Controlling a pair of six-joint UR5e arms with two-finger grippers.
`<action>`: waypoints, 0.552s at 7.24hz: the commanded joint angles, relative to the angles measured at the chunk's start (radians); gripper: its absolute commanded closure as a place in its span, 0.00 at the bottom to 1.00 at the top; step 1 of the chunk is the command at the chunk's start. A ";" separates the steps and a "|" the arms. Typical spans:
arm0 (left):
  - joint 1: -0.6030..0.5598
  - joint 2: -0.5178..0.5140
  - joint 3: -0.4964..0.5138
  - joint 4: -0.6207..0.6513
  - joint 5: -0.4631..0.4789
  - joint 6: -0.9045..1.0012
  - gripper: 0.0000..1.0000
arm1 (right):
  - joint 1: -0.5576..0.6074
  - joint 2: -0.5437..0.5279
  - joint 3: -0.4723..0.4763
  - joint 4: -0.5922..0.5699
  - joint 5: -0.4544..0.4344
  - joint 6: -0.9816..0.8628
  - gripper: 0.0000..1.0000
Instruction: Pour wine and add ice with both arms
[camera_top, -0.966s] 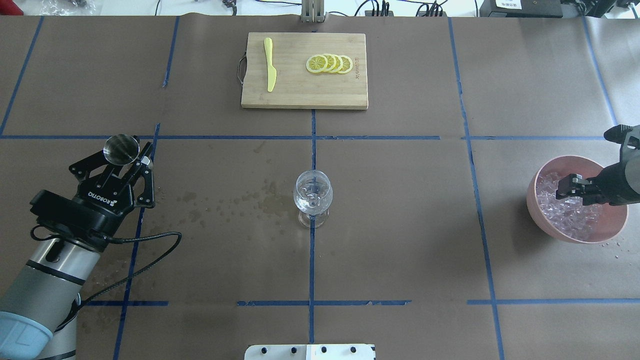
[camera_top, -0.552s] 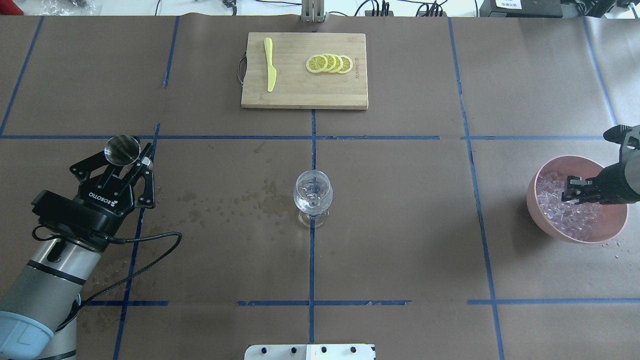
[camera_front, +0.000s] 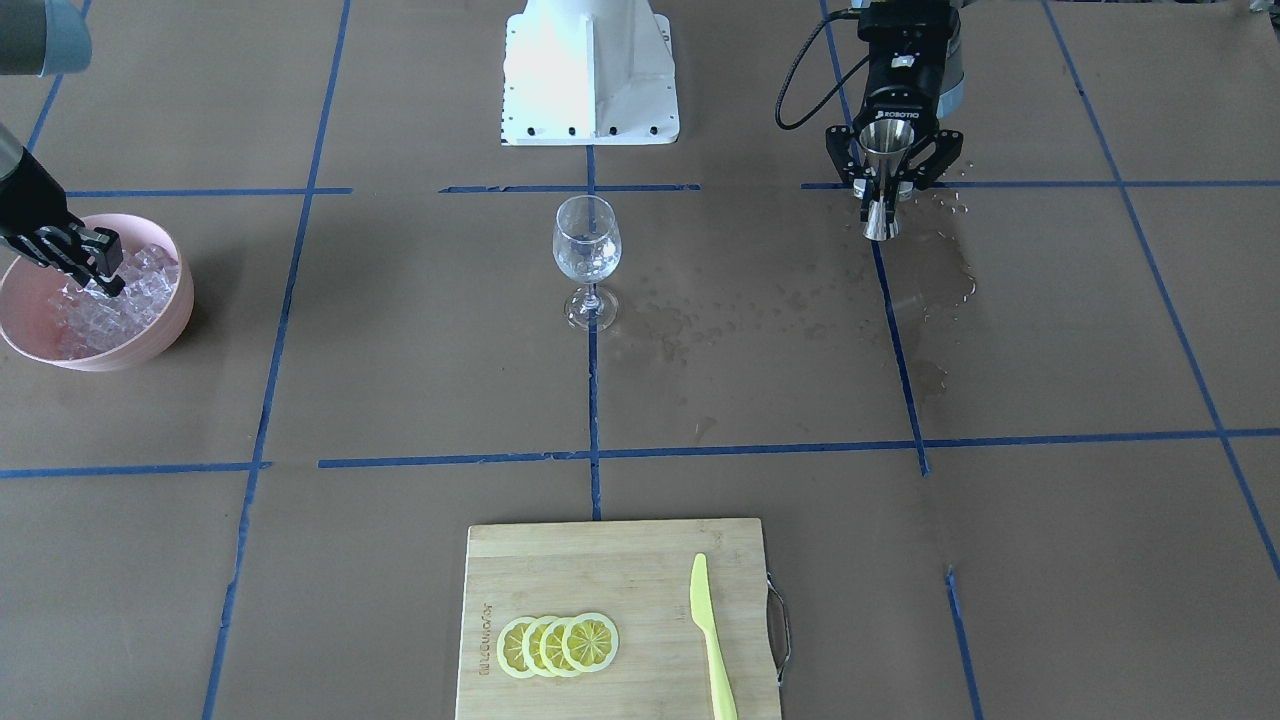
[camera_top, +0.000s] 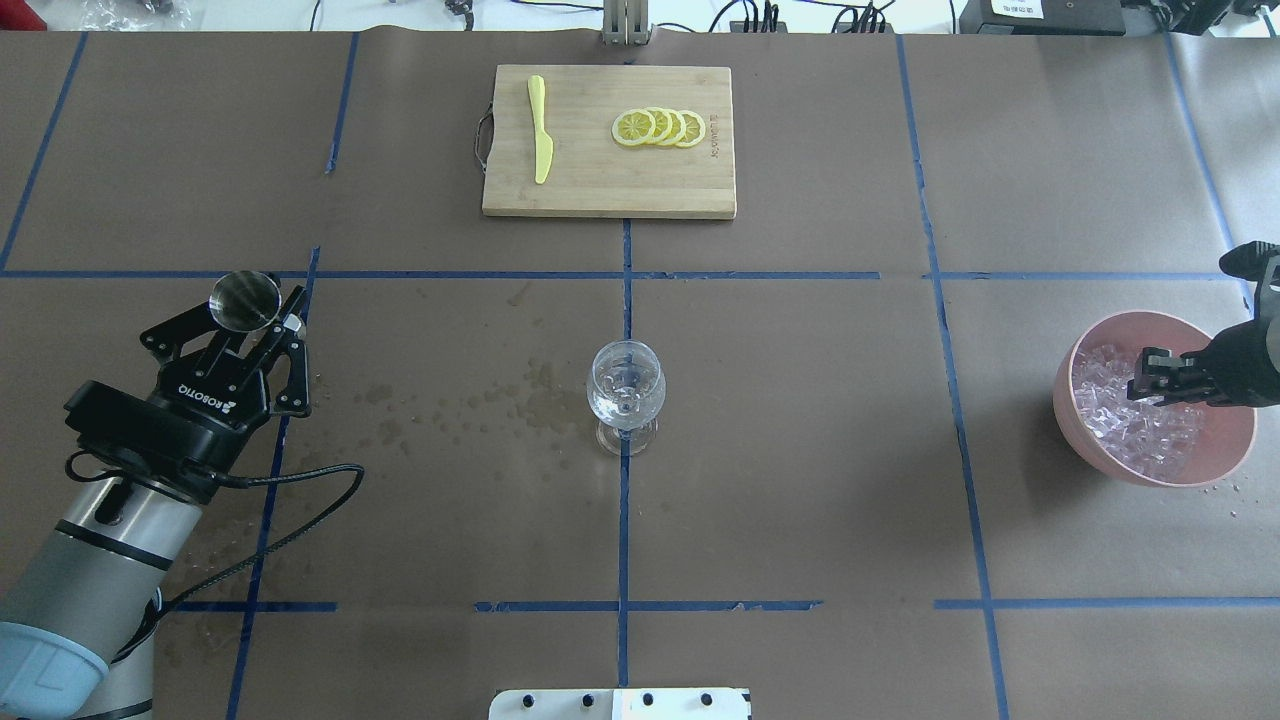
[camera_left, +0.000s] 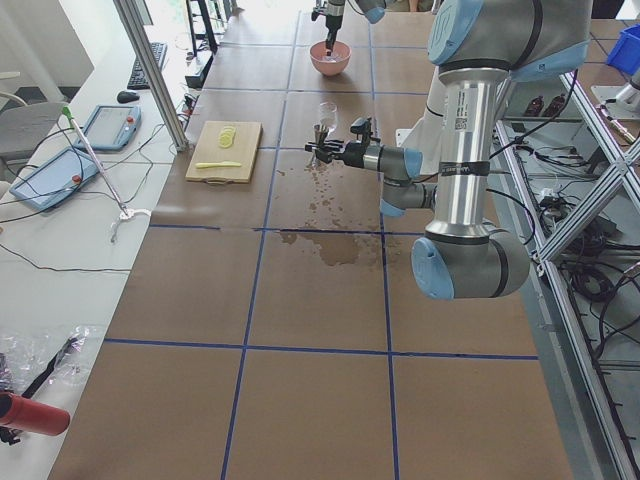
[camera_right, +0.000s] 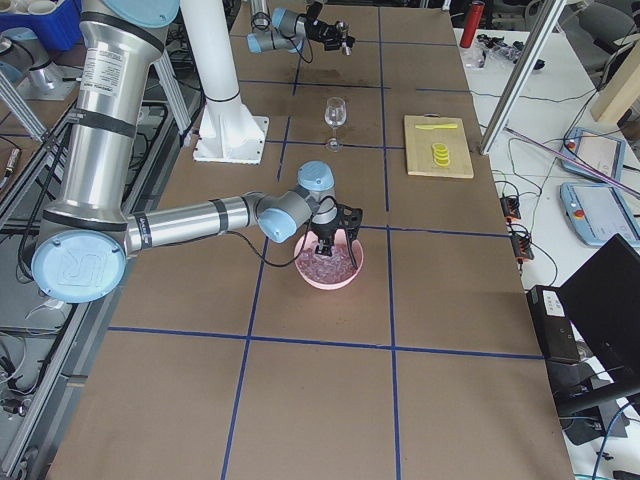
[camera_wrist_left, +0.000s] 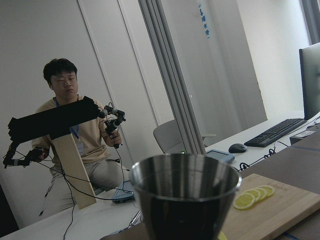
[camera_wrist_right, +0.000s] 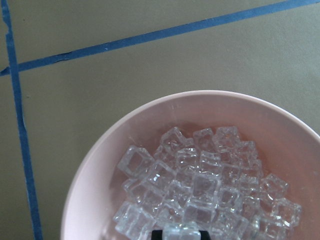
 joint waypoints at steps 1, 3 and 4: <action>0.000 0.015 -0.002 -0.004 0.004 -0.049 1.00 | -0.002 0.008 0.074 -0.095 -0.002 0.001 1.00; 0.000 0.025 0.001 -0.001 0.003 -0.250 1.00 | -0.002 0.008 0.077 -0.095 -0.002 0.001 1.00; 0.000 0.030 0.010 0.005 0.001 -0.256 1.00 | -0.002 0.010 0.075 -0.095 -0.002 0.001 1.00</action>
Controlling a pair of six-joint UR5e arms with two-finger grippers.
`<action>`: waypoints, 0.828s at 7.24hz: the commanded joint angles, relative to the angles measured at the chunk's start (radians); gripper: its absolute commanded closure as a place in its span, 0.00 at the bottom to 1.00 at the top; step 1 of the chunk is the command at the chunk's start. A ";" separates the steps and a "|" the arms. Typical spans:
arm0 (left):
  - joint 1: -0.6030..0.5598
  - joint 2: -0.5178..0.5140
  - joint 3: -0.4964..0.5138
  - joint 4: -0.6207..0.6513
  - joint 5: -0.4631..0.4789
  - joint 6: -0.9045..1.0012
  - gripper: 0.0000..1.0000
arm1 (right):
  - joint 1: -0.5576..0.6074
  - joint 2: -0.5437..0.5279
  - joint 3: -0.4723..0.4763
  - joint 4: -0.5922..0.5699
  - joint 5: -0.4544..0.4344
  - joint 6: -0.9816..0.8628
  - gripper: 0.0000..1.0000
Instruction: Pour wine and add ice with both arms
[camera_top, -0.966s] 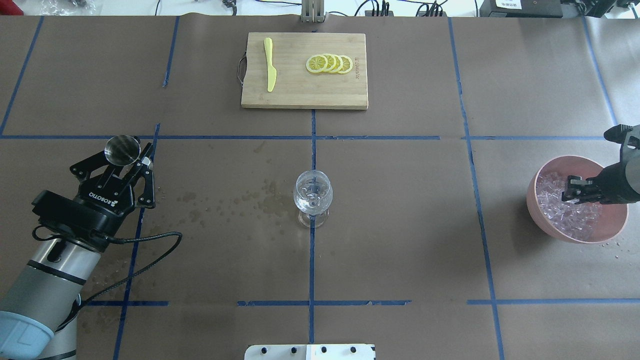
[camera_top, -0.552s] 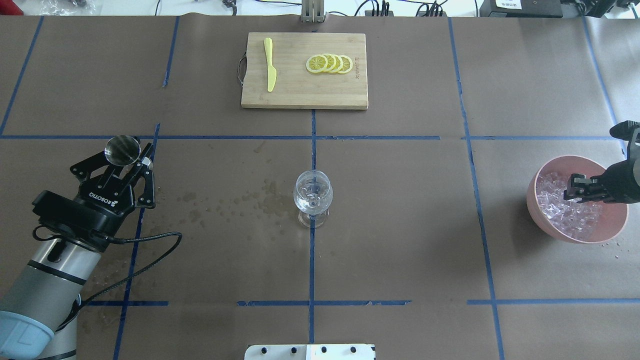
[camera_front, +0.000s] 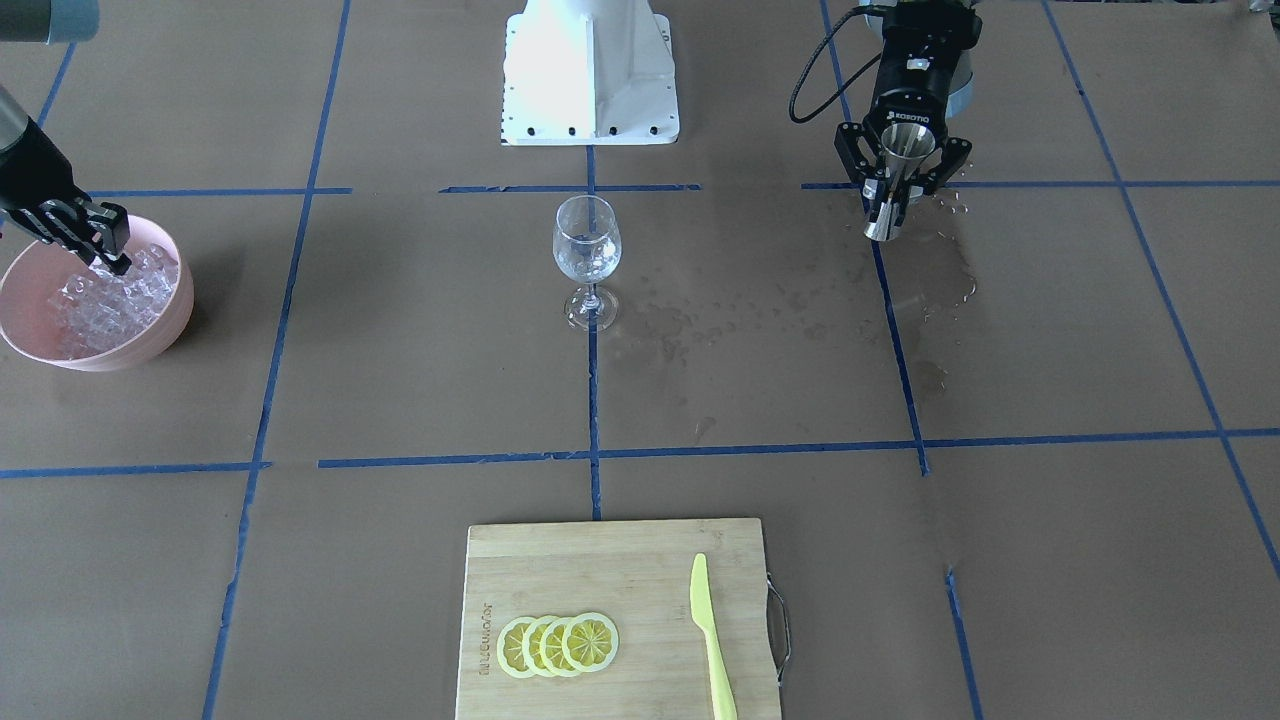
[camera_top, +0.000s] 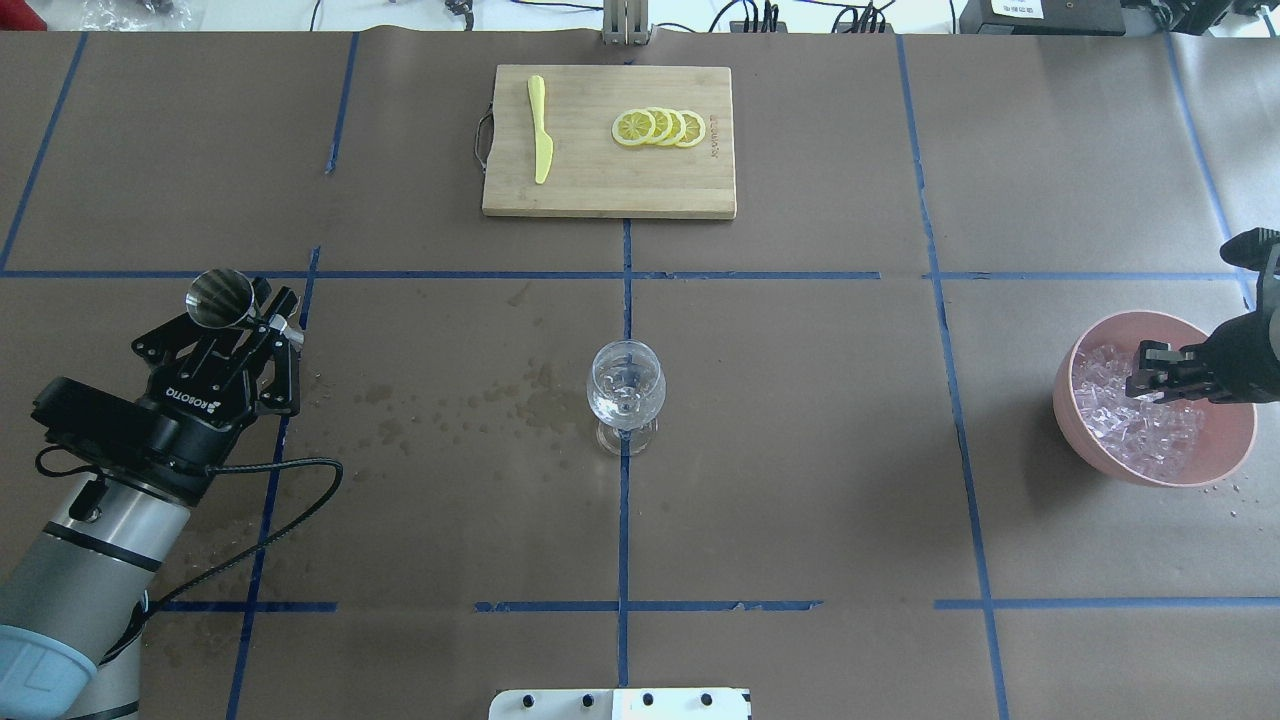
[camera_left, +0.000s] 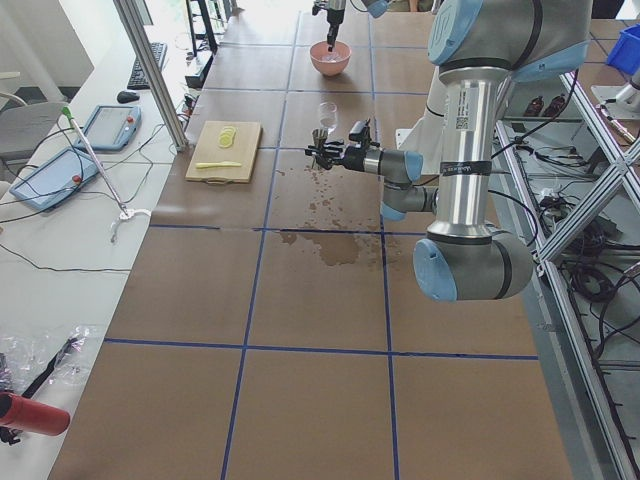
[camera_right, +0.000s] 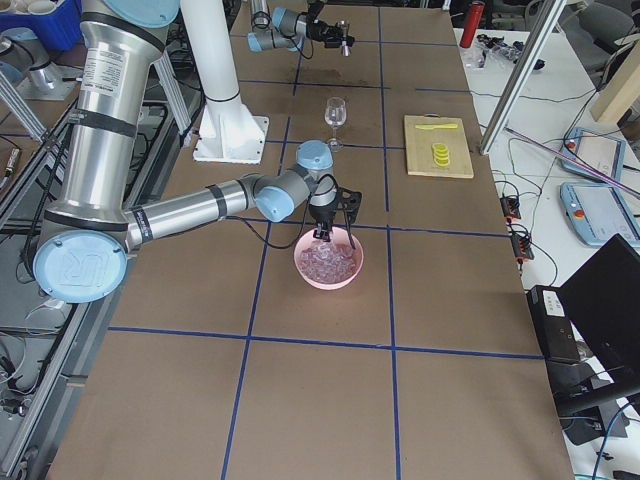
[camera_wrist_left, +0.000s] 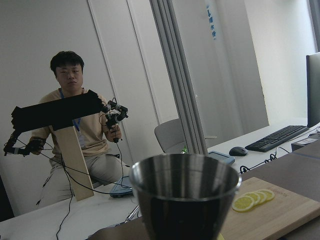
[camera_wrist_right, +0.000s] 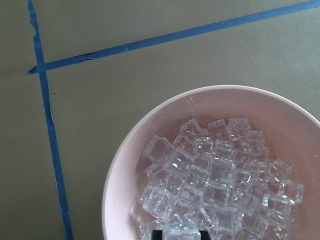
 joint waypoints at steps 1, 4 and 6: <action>0.000 0.011 0.011 0.005 0.000 -0.099 1.00 | 0.000 0.002 0.001 -0.002 0.000 0.000 1.00; 0.002 0.109 0.020 0.022 0.000 -0.257 1.00 | -0.002 0.005 0.001 0.000 0.000 0.000 1.00; 0.005 0.114 0.028 0.070 0.000 -0.265 1.00 | -0.002 0.006 0.003 0.000 -0.002 0.000 1.00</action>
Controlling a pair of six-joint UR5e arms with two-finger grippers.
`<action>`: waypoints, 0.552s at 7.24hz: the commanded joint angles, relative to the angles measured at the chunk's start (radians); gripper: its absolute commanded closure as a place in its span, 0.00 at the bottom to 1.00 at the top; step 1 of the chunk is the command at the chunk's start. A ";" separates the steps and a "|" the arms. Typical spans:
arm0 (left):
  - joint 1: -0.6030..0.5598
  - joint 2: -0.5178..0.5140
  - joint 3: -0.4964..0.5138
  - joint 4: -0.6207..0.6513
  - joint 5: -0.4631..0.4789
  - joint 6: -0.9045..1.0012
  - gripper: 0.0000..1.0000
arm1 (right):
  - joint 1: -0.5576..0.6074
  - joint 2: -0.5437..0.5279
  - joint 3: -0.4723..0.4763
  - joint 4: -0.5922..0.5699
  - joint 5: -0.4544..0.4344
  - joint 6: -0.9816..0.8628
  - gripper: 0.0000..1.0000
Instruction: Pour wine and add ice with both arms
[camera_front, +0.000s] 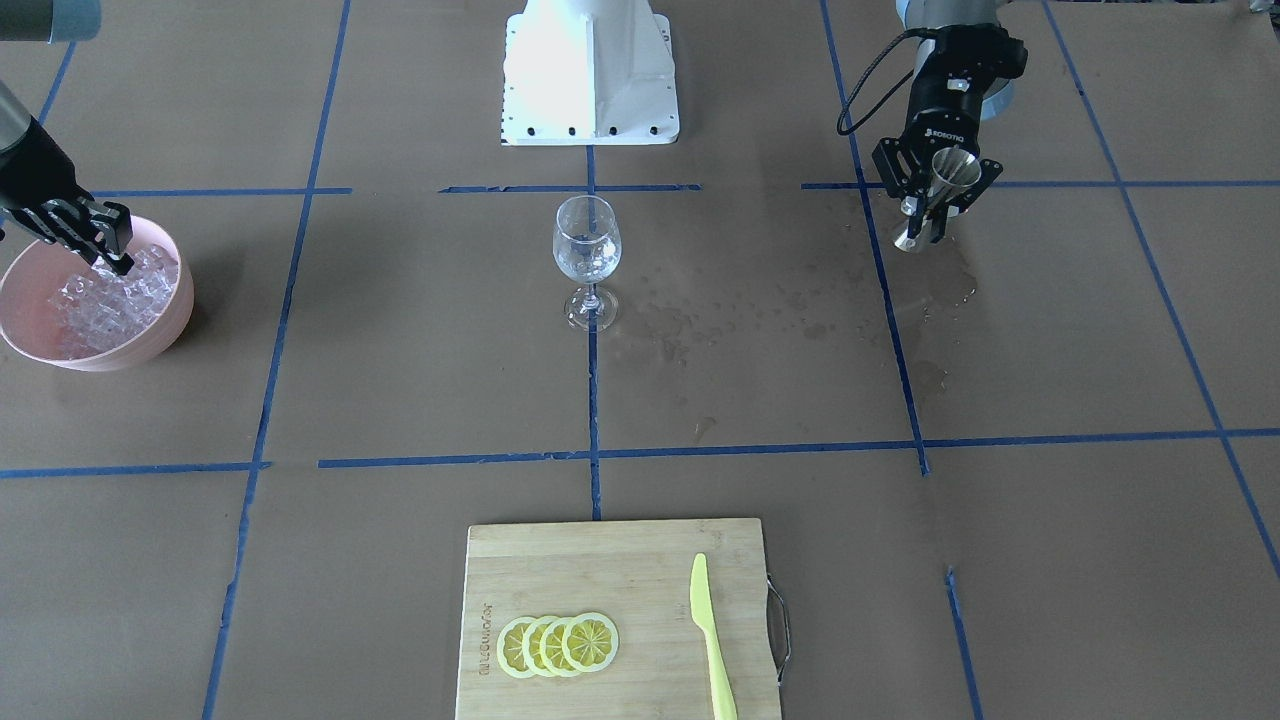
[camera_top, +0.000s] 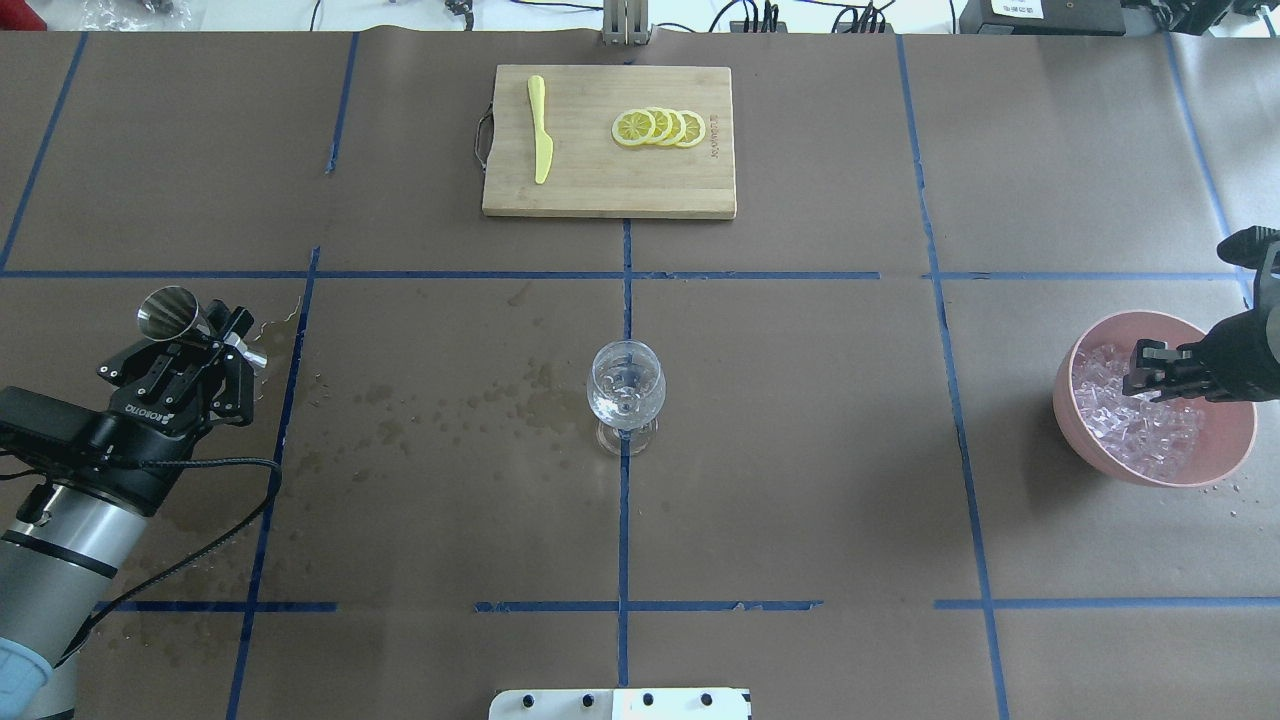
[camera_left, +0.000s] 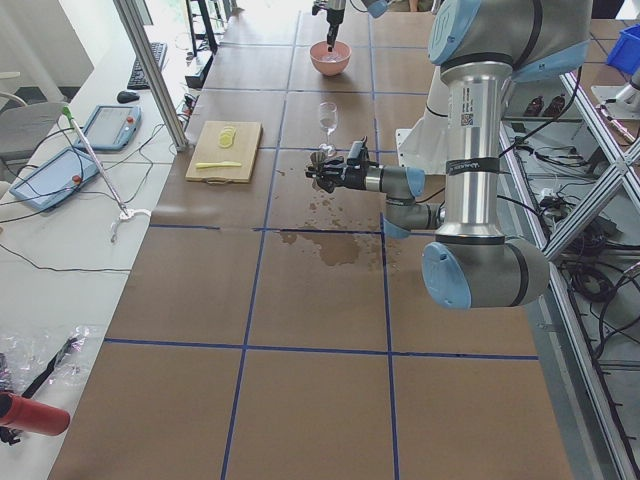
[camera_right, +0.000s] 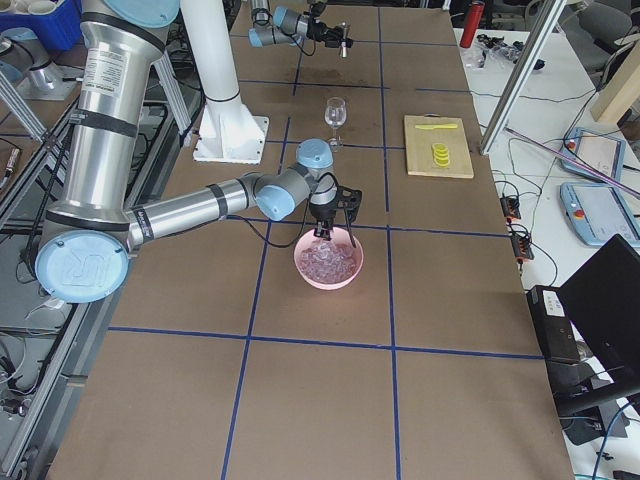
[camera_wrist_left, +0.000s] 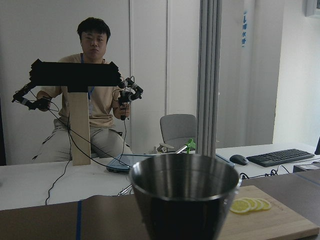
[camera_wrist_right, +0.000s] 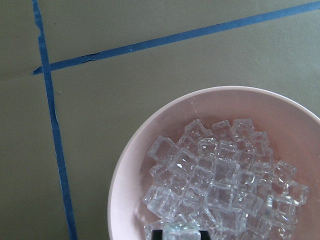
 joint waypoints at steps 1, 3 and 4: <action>0.002 0.009 0.004 0.139 0.002 -0.081 1.00 | 0.000 0.000 0.001 0.000 -0.001 0.000 1.00; 0.002 0.009 0.037 0.227 0.008 -0.297 1.00 | 0.001 0.000 0.021 -0.001 0.001 0.000 1.00; 0.003 0.007 0.074 0.229 0.012 -0.352 1.00 | 0.015 0.000 0.047 -0.003 0.006 0.000 1.00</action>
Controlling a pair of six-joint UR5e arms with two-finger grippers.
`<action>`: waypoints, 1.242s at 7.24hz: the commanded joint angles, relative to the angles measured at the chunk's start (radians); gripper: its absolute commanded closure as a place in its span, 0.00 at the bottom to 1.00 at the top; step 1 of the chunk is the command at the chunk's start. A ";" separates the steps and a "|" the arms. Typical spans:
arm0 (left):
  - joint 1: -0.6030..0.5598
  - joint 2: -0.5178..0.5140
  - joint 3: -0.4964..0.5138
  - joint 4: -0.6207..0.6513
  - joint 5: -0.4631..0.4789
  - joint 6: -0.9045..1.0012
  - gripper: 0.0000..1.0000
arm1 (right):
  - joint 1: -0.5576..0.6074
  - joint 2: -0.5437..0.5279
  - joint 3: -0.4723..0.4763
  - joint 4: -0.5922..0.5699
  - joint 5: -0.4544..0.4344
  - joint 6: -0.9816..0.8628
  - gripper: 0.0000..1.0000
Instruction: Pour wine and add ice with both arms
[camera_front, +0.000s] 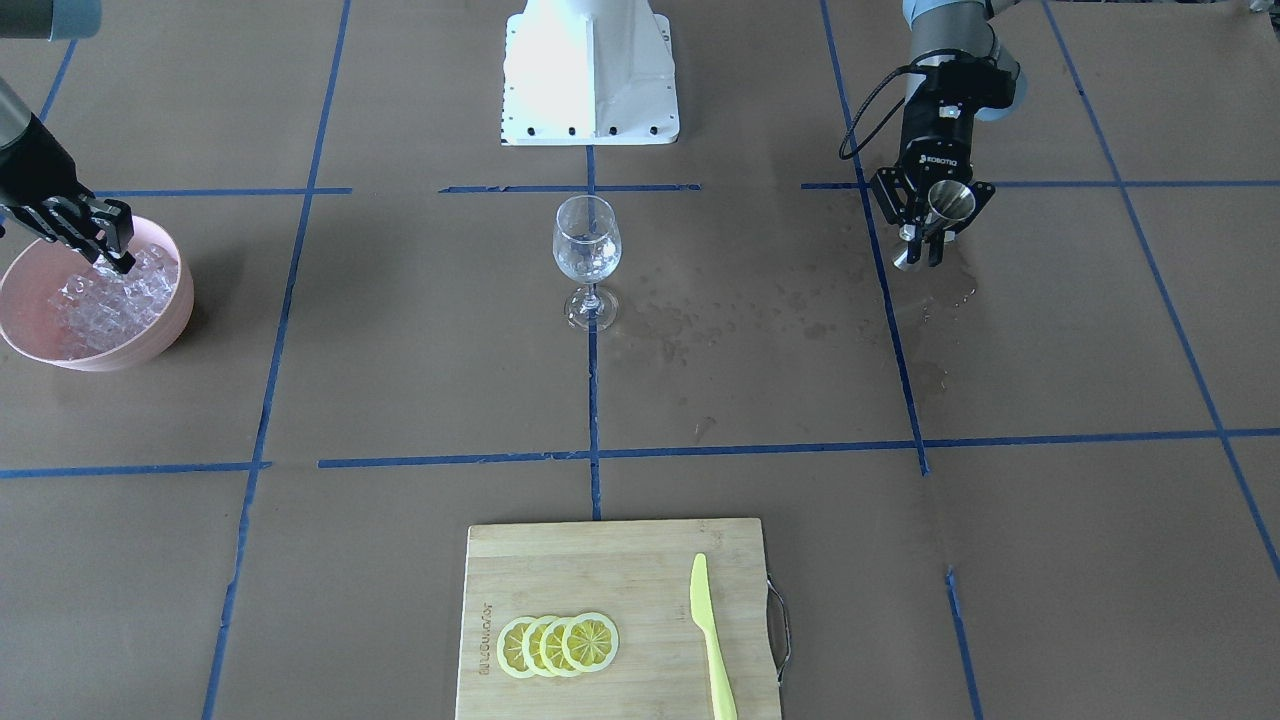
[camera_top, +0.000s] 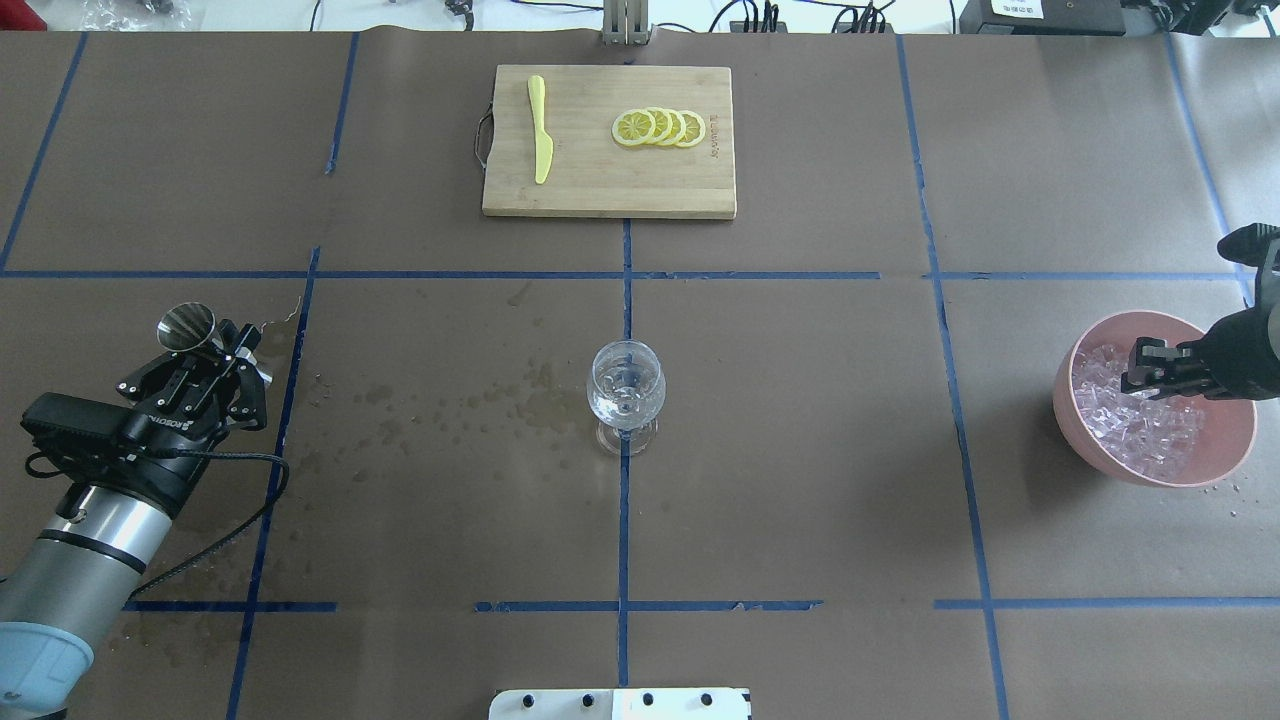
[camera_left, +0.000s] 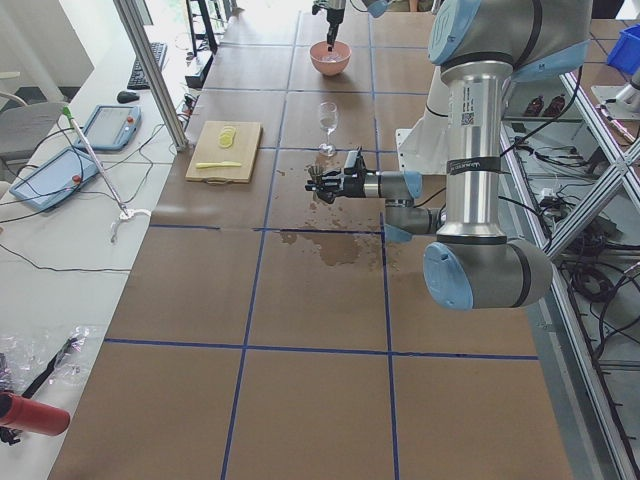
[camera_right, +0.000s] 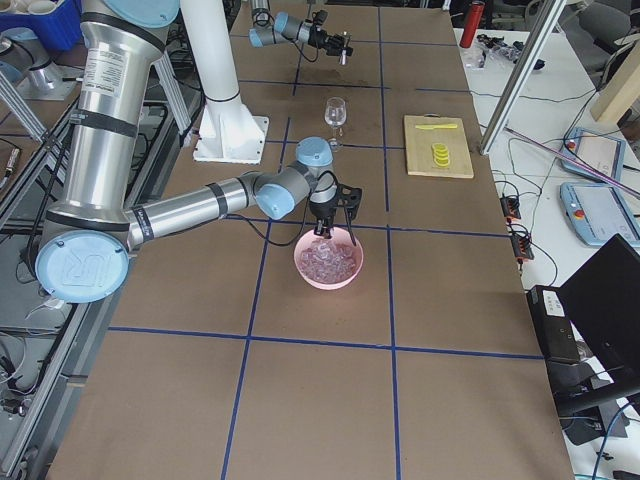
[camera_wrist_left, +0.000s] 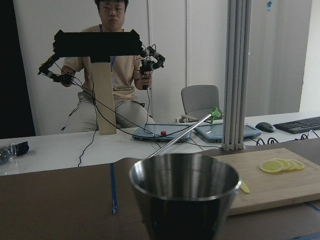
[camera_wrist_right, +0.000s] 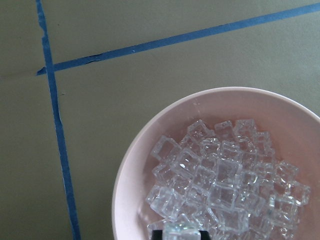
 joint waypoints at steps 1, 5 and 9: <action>0.001 -0.001 0.059 0.018 0.016 -0.102 1.00 | 0.032 0.000 0.050 -0.002 0.004 0.000 1.00; 0.007 -0.003 0.145 0.020 0.102 -0.147 1.00 | 0.222 0.044 0.105 -0.002 0.140 0.000 1.00; 0.058 -0.004 0.174 0.020 0.097 -0.247 1.00 | 0.232 0.066 0.108 0.000 0.148 0.000 1.00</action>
